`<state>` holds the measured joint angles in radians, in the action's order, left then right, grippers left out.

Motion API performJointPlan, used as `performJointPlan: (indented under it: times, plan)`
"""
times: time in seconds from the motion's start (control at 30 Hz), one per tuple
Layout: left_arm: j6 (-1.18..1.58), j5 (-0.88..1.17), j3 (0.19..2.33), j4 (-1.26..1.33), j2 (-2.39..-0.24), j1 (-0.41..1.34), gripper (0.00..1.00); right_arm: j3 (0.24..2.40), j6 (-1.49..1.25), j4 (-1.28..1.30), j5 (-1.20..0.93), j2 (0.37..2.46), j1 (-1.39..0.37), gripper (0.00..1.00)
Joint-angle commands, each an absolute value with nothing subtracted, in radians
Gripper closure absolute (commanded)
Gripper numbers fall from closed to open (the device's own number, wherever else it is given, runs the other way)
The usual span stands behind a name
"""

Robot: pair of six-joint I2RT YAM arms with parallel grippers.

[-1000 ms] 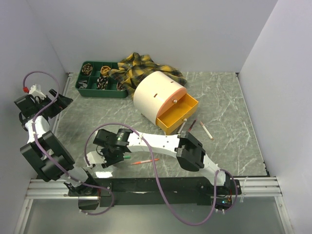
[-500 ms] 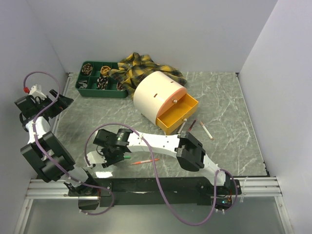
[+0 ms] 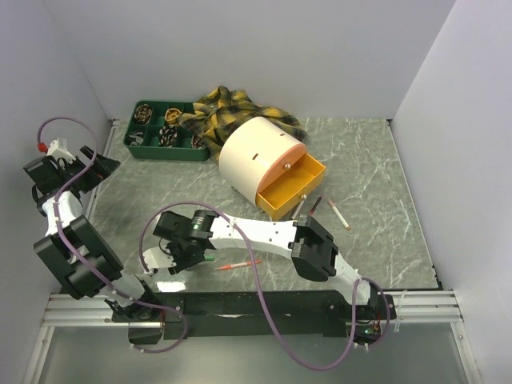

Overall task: Sort the stationery into containers
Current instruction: Close the stationery at the center of the board.

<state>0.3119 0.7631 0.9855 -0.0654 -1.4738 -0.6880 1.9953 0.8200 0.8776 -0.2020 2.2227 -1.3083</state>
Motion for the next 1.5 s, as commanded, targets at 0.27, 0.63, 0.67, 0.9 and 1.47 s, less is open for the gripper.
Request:
performJointPlan:
  times: [0.27, 0.63, 0.67, 0.9, 1.47]
  plan:
    - [0.316, 0.769, 0.968, -0.023, -1.425, -0.692, 0.01, 2.062, 0.847, 0.868, -0.215, 2.184, -1.305, 0.96]
    - [0.301, 0.761, 0.988, -0.037, -1.434, -0.690, 0.01, 2.100, 0.853, 0.887, -0.225, 2.227, -1.315, 0.96]
    - [0.298, 0.764, 0.989, -0.038, -1.434, -0.692, 0.01, 2.097, 0.853, 0.887, -0.225, 2.229, -1.315, 0.96]
    - [0.299, 0.764, 0.994, -0.035, -1.445, -0.690, 0.01, 2.057, 0.844, 0.874, -0.238, 2.230, -1.315, 0.96]
    - [0.272, 0.756, 1.009, -0.049, -1.463, -0.692, 0.01, 2.046, 0.815, 0.828, -0.261, 2.275, -1.318, 0.96]
